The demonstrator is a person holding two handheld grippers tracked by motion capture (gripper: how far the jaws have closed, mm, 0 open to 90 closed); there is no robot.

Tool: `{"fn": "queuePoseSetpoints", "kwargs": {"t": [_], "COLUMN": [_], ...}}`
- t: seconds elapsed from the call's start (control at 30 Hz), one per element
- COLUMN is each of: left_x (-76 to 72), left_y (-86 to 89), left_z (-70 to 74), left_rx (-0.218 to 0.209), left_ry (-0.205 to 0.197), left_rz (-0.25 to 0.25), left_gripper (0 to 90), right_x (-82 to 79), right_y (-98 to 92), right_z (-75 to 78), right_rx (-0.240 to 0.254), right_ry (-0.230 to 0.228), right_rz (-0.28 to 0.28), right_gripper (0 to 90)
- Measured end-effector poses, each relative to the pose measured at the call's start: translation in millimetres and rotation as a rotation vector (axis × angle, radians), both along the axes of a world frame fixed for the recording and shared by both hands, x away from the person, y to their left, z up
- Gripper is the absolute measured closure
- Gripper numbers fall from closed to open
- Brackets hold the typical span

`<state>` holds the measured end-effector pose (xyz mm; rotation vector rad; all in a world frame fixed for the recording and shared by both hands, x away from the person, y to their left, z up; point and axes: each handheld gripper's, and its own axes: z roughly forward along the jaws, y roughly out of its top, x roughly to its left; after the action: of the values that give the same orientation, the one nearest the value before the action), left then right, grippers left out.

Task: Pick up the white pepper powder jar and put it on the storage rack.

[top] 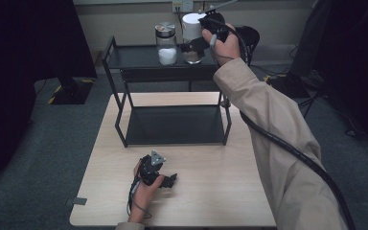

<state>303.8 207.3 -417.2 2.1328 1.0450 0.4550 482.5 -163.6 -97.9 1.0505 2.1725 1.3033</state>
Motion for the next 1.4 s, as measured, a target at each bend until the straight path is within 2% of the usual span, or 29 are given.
{"fn": "queuePoseSetpoints", "kwargs": {"t": [0.37, 0.8, 1.07, 1.4], "left_x": [-0.1, -0.1, 0.0, -0.2], "left_y": [-0.1, 0.1, 0.1, -0.1], "left_z": [-0.1, -0.2, -0.2, -0.2], "left_rx": [-0.001, -0.003, -0.003, -0.003], "left_ry": [0.001, 0.0, 0.001, 0.0], "left_rz": [0.001, 0.001, 0.001, 0.002], "left_gripper": [0.0, 0.0, 0.0, 0.0], "right_x": [-18.4, -39.7, -57.1, -72.7], "right_y": [-6.4, -13.9, -18.0, -27.9], "right_z": [-2.6, -13.1, -26.2, -54.4], "right_rx": [-0.009, -0.008, 0.002, 0.012], "right_ry": [-0.012, -0.028, -0.035, -0.018], "right_rz": [-0.008, 0.015, 0.059, 0.106], "right_gripper": [0.7, 0.7, 0.7, 0.7]}}
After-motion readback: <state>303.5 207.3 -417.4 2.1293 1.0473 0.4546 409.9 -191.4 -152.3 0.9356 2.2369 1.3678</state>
